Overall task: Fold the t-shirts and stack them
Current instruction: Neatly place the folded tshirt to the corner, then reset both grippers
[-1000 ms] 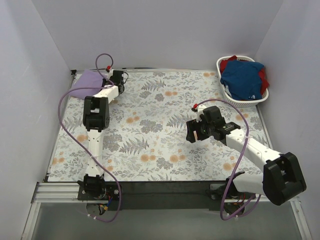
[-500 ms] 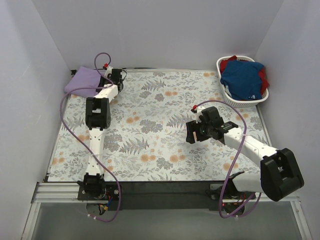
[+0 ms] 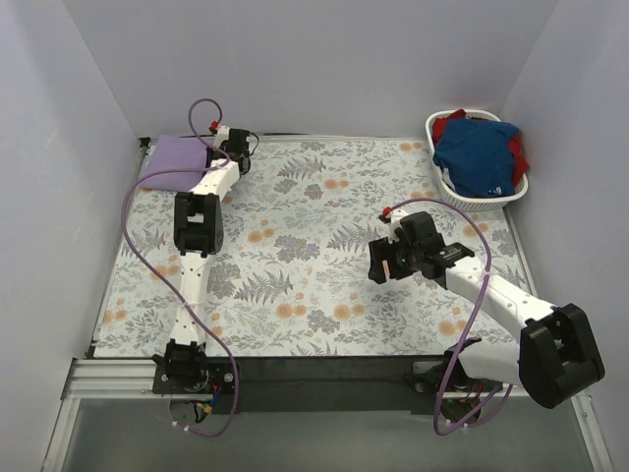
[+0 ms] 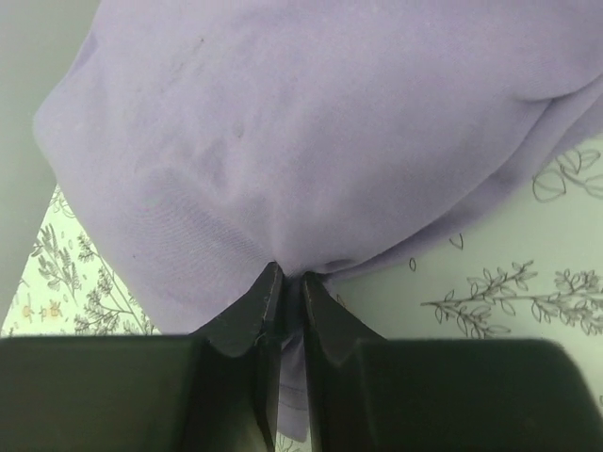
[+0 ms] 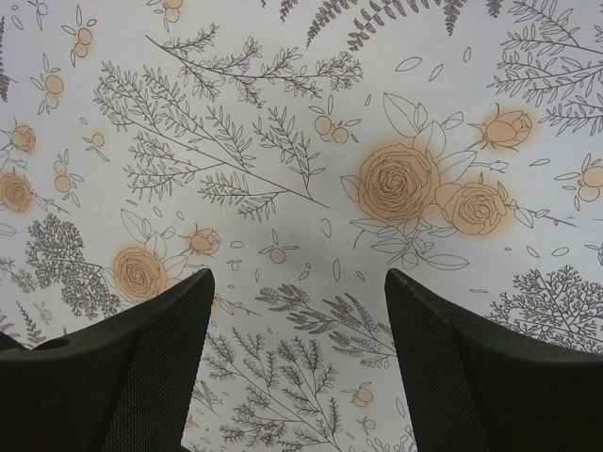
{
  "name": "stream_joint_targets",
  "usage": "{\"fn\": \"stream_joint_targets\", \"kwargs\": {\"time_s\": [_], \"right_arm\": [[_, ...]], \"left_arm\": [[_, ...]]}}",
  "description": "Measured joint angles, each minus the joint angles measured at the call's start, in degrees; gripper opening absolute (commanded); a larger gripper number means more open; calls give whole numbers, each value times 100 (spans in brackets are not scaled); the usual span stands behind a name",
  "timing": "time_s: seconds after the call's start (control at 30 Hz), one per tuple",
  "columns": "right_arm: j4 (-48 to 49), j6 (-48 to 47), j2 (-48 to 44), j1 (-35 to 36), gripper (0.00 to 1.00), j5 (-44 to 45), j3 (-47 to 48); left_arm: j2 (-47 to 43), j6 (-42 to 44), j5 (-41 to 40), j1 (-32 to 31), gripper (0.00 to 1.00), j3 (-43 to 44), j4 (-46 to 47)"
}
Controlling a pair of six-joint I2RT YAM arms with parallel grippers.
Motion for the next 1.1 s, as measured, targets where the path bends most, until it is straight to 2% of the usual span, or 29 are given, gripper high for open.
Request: {"fn": "stream_joint_targets", "kwargs": {"time_s": [0.2,0.27,0.43,0.47,0.53,0.57,0.67,0.87,1.0,1.1], "right_arm": [[-52,-2,-61,0,80,39,-55],[-63,0,-61,0,80,59,-55],[-138,2,-83,0,80,240,-55],[-149,2,-114,0,80,308,-55],[-160,9,-221,0,82,503,-52],[-188,15,-295,0,82,627,-42],[-361,24,-540,0,85,1073,96],[-728,26,-1196,-2,96,2109,820],[-879,26,-1843,-7,98,2612,1145],[-968,26,-2452,-17,98,2914,1202]], "left_arm": [[81,-63,208,146,14,175,103],[87,-83,286,208,19,190,168],[61,-168,404,313,44,201,271],[22,-219,452,315,54,155,297],[-153,-363,638,341,64,-15,323],[-273,-466,776,337,73,-164,326],[-726,-776,1290,203,79,-651,197],[-2398,-1580,2719,-610,80,-1902,-295],[-4557,-2013,3604,-1202,81,-3158,-271],[-6505,-2238,3952,-1276,84,-4190,-179]]}}
